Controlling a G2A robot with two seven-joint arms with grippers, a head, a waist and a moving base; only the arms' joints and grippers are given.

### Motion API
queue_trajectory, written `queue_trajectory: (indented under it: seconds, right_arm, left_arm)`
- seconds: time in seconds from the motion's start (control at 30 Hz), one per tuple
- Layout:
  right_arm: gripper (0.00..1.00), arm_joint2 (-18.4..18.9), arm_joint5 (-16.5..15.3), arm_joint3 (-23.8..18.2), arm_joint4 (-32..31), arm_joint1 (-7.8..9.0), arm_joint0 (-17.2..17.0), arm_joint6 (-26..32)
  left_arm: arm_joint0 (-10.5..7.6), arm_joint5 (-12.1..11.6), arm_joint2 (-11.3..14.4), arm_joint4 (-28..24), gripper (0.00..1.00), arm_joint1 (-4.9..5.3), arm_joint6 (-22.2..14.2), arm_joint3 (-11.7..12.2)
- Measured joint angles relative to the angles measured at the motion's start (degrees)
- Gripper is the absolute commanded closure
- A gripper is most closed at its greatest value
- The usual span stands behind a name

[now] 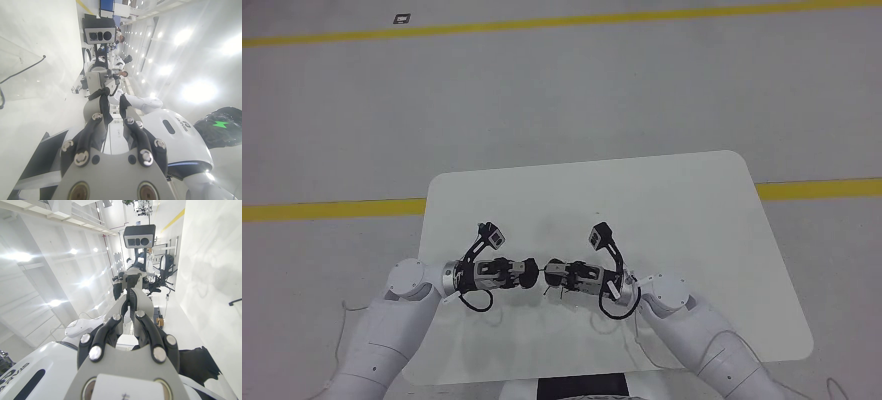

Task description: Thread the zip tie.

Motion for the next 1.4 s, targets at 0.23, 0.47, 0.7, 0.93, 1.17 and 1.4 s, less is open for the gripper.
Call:
queue_trajectory:
  seconds: [0.23,0.47,0.7,0.93,1.17,1.4]
  right_arm:
    - [1.0,1.2,-1.6,-0.1,2.1,0.06,-0.8,-1.8]
    - [1.0,0.6,-1.0,-0.6,-0.2,0.12,-0.7,-1.6]
    - [1.0,0.0,-0.9,-1.2,-0.9,0.1,-0.7,-1.6]
    - [1.0,-0.7,-0.4,-1.2,-1.6,-0.02,-0.3,-2.1]
    - [1.0,-1.1,-0.4,-0.9,-1.5,-0.12,0.0,-2.2]
    - [1.0,-1.2,-0.8,-1.0,-1.3,-0.14,0.0,-2.0]
  left_arm:
    - [0.0,0.0,0.0,0.0,0.86,0.0,0.0,0.0]
    - [0.0,0.0,0.0,0.0,0.87,0.0,0.0,0.0]
    - [0.0,0.0,0.0,0.0,0.87,0.0,0.0,0.0]
    - [0.0,0.0,0.0,0.0,0.88,0.0,0.0,0.0]
    - [0.0,0.0,0.0,0.0,0.88,0.0,0.0,0.0]
    - [0.0,0.0,0.0,0.0,0.91,0.0,0.0,0.0]
